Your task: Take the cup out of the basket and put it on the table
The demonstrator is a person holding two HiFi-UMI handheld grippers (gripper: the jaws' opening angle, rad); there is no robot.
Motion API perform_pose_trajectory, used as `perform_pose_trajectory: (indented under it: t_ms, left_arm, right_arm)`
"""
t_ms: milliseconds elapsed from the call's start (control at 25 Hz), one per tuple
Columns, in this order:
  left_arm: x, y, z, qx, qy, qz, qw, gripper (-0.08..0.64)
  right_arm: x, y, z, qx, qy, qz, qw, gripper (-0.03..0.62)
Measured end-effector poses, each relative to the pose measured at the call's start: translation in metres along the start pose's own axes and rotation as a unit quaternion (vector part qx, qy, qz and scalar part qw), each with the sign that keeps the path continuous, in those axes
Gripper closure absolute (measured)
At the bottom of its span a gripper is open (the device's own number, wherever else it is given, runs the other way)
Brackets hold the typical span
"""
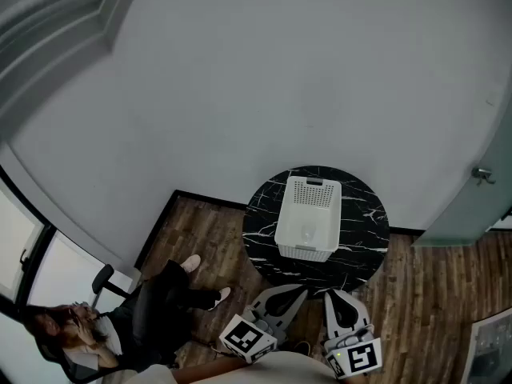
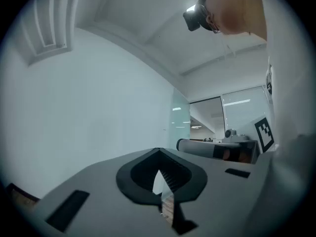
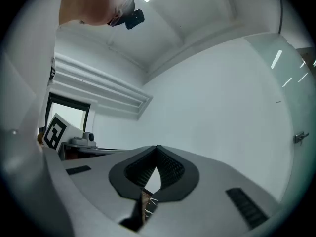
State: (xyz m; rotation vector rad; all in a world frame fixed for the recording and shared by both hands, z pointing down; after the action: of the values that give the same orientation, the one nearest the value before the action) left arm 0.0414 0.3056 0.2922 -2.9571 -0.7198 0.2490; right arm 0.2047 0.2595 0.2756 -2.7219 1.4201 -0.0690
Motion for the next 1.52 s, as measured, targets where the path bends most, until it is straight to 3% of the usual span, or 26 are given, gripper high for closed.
perform_pose_trajectory:
  t_ms: [360, 720, 1520]
  left_arm:
    - [-0.004, -0.001, 0.004, -0.021, 0.004, -0.005, 0.9998, 0.555]
    - [-0.002, 0.003, 0.003, -0.014, -0.006, -0.003, 0.9999, 0.555]
    - [0.06, 0.059, -0.014, -0.041, -0.002, 0.006, 0.9991, 0.555]
  right_arm:
    - [-0.002, 0.007, -0.003, -0.002, 0.004, -0.001, 1.0, 0.586]
    - [0.0, 0.004, 0.001, 0.02, 0.027, 0.016, 0.999, 0.586]
    - [0.065, -0.048, -0.005, 0.004, 0.043, 0.016, 0.999, 0.586]
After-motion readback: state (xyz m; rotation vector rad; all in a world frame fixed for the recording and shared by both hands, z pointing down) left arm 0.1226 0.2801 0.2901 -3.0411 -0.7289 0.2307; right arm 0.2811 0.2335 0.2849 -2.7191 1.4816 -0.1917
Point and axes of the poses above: the fingertips, and each gripper's own axes: y forward along the fingers, x to its right, z out of its top, the point moved 9 cm from there along -y, backward along the fingers, and after that the axes turned 4 degrees about -z, right-handed, at the moved point
